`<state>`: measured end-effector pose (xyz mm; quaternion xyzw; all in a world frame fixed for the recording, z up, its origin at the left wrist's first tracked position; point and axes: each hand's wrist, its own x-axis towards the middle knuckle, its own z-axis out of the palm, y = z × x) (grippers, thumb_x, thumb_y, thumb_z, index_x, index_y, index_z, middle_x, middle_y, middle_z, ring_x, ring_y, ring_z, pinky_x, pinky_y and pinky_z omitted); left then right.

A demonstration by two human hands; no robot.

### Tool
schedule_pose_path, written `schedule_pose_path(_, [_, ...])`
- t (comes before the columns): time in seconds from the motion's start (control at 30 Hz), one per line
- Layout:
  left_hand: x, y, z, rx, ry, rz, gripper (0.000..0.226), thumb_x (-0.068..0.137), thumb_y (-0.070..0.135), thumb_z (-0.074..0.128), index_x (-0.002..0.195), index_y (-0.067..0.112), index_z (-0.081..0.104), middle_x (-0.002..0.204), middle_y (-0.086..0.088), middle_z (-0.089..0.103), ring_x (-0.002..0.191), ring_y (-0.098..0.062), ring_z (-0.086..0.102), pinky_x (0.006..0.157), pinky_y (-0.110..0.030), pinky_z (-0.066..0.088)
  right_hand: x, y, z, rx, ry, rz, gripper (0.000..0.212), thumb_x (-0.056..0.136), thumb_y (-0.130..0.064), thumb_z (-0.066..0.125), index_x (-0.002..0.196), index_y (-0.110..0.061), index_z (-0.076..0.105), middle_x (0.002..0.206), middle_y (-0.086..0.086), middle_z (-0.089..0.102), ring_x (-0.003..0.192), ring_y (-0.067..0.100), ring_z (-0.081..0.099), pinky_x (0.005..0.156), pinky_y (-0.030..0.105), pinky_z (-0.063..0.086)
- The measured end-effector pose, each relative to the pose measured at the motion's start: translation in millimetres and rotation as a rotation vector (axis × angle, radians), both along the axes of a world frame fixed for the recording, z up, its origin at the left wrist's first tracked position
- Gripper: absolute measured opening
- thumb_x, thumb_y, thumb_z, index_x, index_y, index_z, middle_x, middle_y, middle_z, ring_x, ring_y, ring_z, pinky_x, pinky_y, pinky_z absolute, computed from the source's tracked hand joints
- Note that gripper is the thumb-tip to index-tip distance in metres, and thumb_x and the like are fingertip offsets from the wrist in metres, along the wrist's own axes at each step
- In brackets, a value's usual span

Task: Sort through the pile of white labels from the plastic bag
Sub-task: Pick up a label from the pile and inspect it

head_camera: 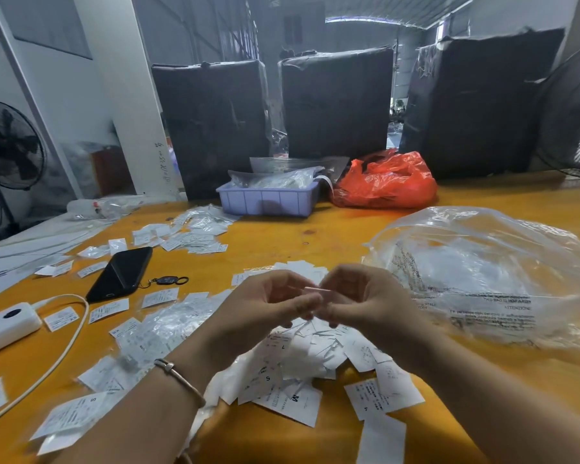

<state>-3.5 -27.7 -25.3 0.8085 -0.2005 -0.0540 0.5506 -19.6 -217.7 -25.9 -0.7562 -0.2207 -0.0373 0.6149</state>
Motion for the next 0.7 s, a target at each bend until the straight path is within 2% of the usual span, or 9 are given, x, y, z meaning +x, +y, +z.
schedule_pose_path(0.1, [-1,1,-1,-0.029,-0.039,0.03,0.03,0.072,0.032,0.078,0.088,0.008,0.072,0.077,-0.007,0.073,0.07,-0.009,0.065,0.061,-0.014,0.048,-1,3,0,-0.089,-0.055,-0.016,0.012,0.076,0.006,0.073,0.083,-0.001,0.066,0.072,-0.002,0.069,0.067,0.0,0.065,0.063,0.016,0.049])
schedule_pose_path(0.17, [-2,3,-1,-0.048,-0.057,0.037,0.03,0.071,0.032,0.077,0.083,0.005,0.072,0.073,-0.006,0.071,0.068,-0.009,0.064,0.06,-0.014,0.048,-1,2,1,-0.099,-0.044,-0.022,0.015,0.075,0.006,0.074,0.086,0.0,0.066,0.076,0.001,0.07,0.072,0.002,0.066,0.066,0.015,0.05])
schedule_pose_path(0.27, [-2,4,3,-0.063,-0.071,0.036,0.03,0.071,0.032,0.077,0.082,0.006,0.072,0.073,-0.006,0.071,0.069,-0.01,0.065,0.061,-0.017,0.049,1,-4,4,0.016,0.148,0.016,0.03,0.073,-0.006,0.079,0.099,-0.01,0.066,0.086,0.005,0.073,0.073,0.012,0.066,0.069,0.022,0.05])
schedule_pose_path(0.37, [-1,5,5,-0.068,-0.042,0.053,0.028,0.072,0.028,0.083,0.083,0.005,0.071,0.078,-0.008,0.073,0.072,-0.013,0.067,0.066,-0.022,0.05,8,-10,7,0.263,0.377,0.054,0.042,0.067,-0.017,0.077,0.107,-0.013,0.065,0.09,0.009,0.073,0.074,0.017,0.06,0.075,0.032,0.043])
schedule_pose_path(0.43, [-2,6,6,-0.05,-0.019,0.054,0.026,0.073,0.026,0.074,0.085,0.003,0.07,0.082,-0.011,0.073,0.074,-0.014,0.067,0.068,-0.024,0.05,12,-12,7,0.37,0.41,0.054,0.044,0.066,-0.009,0.074,0.109,-0.01,0.065,0.091,0.011,0.072,0.078,0.019,0.063,0.077,0.033,0.044])
schedule_pose_path(0.53, [-5,3,6,0.002,-0.002,0.03,0.019,0.079,0.021,0.076,0.086,0.004,0.071,0.085,-0.012,0.074,0.074,-0.012,0.067,0.067,-0.022,0.05,13,-13,4,0.428,0.351,0.022,0.042,0.072,0.013,0.068,0.109,-0.007,0.065,0.089,0.012,0.071,0.078,0.017,0.067,0.075,0.03,0.049])
schedule_pose_path(0.63, [-6,3,7,0.014,0.004,0.057,0.012,0.082,0.014,0.077,0.09,0.009,0.07,0.086,-0.008,0.074,0.075,-0.012,0.068,0.067,-0.023,0.051,12,-13,3,0.47,0.282,-0.027,0.039,0.073,0.017,0.065,0.104,-0.005,0.066,0.086,0.011,0.07,0.076,0.018,0.066,0.07,0.028,0.055])
schedule_pose_path(0.7, [-5,3,8,-0.017,0.05,0.087,0.033,0.078,0.017,0.082,0.107,0.018,0.066,0.093,-0.006,0.076,0.081,-0.014,0.07,0.071,-0.025,0.052,11,-13,2,0.512,0.221,-0.053,0.037,0.072,0.018,0.066,0.102,-0.003,0.067,0.088,0.014,0.069,0.074,0.02,0.065,0.066,0.028,0.055])
